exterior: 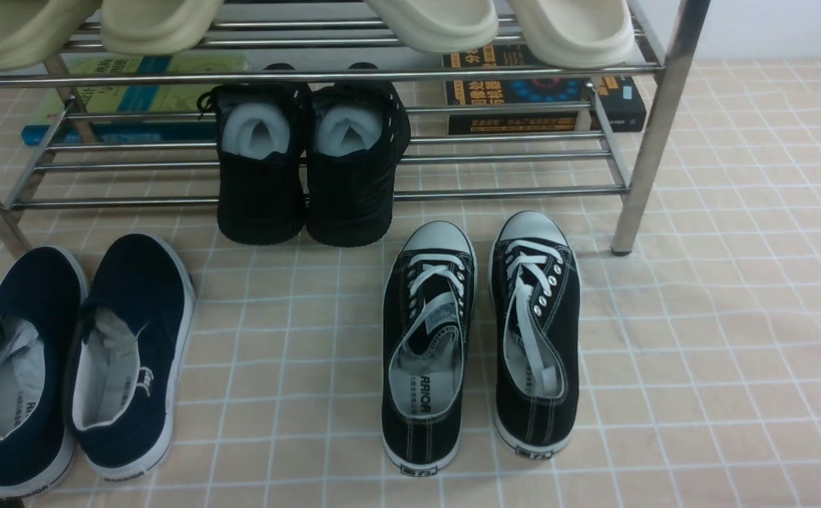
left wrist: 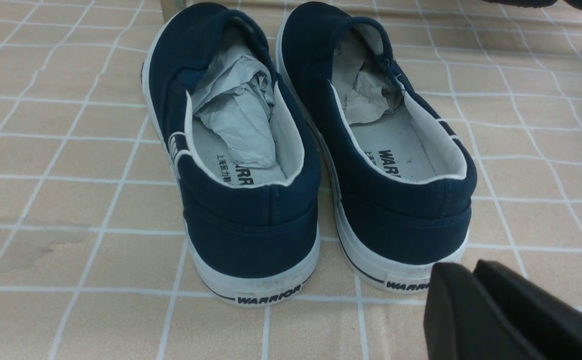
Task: Take the shoes off the shelf from the light coffee tablecloth by hand.
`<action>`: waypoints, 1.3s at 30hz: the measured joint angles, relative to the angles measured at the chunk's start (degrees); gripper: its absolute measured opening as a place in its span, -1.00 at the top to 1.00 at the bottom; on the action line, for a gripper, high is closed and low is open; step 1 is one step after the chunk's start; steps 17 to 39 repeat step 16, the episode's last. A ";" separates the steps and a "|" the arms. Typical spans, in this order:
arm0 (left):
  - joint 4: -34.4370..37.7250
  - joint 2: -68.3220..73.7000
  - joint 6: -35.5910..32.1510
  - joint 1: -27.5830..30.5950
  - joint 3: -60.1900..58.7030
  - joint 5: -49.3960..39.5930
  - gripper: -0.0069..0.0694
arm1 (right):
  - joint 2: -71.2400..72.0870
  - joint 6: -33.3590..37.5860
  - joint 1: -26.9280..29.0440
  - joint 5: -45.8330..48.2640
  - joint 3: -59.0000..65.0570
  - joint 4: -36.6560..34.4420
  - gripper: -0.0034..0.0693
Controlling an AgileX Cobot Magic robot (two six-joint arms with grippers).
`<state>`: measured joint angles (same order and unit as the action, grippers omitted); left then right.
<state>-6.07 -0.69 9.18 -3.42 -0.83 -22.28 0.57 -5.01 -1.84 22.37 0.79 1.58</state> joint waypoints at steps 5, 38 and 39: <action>0.00 0.00 0.00 0.00 0.00 0.00 0.63 | 0.00 0.00 0.00 0.00 0.00 0.00 0.25; 0.00 0.00 0.00 0.00 0.00 0.00 0.59 | 0.00 0.00 0.00 0.00 0.00 0.00 0.25; 0.00 0.00 0.00 0.00 0.00 0.00 0.59 | 0.00 0.00 0.00 0.00 0.00 0.00 0.25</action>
